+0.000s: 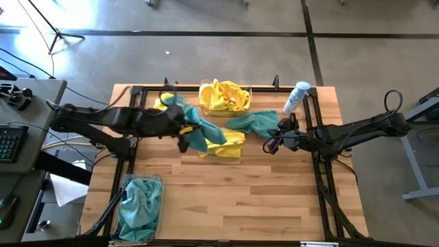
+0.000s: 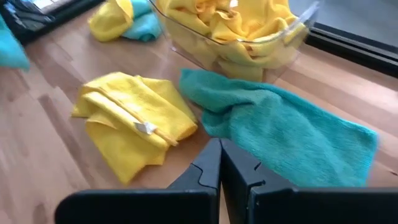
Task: Sort microfiber towel by color & place in baskets
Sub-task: Put the blue microfiber towel into the bottom transparent bin
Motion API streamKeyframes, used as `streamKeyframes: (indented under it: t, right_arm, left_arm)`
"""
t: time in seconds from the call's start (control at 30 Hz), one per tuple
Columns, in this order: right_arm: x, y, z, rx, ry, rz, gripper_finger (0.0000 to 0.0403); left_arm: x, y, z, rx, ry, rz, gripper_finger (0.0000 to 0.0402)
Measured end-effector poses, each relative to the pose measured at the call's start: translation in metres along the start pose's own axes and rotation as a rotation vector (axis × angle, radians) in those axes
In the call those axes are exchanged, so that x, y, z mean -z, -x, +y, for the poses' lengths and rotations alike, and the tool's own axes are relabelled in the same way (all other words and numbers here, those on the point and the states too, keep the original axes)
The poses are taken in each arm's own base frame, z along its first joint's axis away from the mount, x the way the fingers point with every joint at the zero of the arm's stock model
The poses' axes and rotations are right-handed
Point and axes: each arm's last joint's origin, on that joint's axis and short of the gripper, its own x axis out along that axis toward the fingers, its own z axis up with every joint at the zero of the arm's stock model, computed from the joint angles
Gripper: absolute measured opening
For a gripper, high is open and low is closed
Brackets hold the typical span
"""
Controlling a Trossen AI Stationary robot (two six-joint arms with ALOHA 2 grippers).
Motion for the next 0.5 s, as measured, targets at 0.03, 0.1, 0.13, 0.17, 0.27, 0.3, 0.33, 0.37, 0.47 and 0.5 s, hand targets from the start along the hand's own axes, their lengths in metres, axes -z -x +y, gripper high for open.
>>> streamKeyframes:
  t: [0.03,0.1,0.13,0.17,0.27,0.3,0.33,0.37,0.47,0.5]
  right_arm:
    - [-0.001,0.0,0.001,-0.012,-0.009,-0.006,0.0]
    - [-0.003,0.0,0.003,-0.034,-0.024,-0.016,0.0]
    - [-0.003,0.0,0.004,-0.046,-0.032,-0.02,0.0]
    - [-0.004,-0.001,0.005,-0.053,-0.04,-0.024,0.0]
    - [-0.005,-0.004,0.01,-0.082,-0.084,-0.036,0.0]
    - [-0.006,-0.006,0.013,-0.093,-0.103,-0.039,0.0]
    - [-0.006,-0.008,0.015,-0.108,-0.125,-0.041,0.0]
    - [-0.007,-0.01,0.019,-0.128,-0.145,-0.043,0.0]
    - [-0.007,-0.019,0.03,-0.196,-0.18,-0.047,0.0]
    - [-0.006,-0.021,0.035,-0.223,-0.185,-0.049,0.0]
  left_arm:
    - [-0.001,0.007,0.0,0.022,-0.002,-0.01,0.0]
    - [-0.001,0.022,-0.001,0.062,-0.007,-0.018,0.0]
    - [0.0,0.028,-0.002,0.079,-0.013,-0.018,0.0]
    - [0.001,0.035,-0.002,0.095,-0.017,-0.018,0.0]
    - [0.006,0.055,-0.003,0.14,-0.012,-0.002,0.0]
    - [0.009,0.062,-0.003,0.155,-0.007,0.008,0.0]
    - [0.011,0.067,-0.004,0.167,-0.003,0.02,0.0]
    - [0.014,0.073,-0.004,0.181,0.002,0.031,0.0]
    - [0.024,0.087,-0.008,0.221,0.004,0.083,0.0]
    - [0.028,0.091,-0.009,0.233,0.005,0.103,0.0]
